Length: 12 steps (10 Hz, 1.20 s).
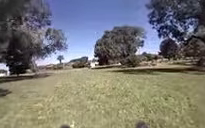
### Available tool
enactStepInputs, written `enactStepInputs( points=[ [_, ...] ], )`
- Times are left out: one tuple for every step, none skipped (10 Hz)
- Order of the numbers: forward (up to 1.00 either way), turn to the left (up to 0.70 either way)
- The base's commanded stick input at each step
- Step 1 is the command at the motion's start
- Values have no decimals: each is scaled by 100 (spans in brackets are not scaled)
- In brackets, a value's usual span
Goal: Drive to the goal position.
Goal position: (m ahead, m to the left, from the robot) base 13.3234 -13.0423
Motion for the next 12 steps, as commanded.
enactStepInputs(
  points=[
    [100, 0],
    [100, 0],
    [100, 0],
    [100, 0],
    [100, 0],
    [100, 0],
    [100, 0],
    [100, 0],
    [100, 0],
    [100, 0],
    [100, 0],
    [100, 0]
  ],
)
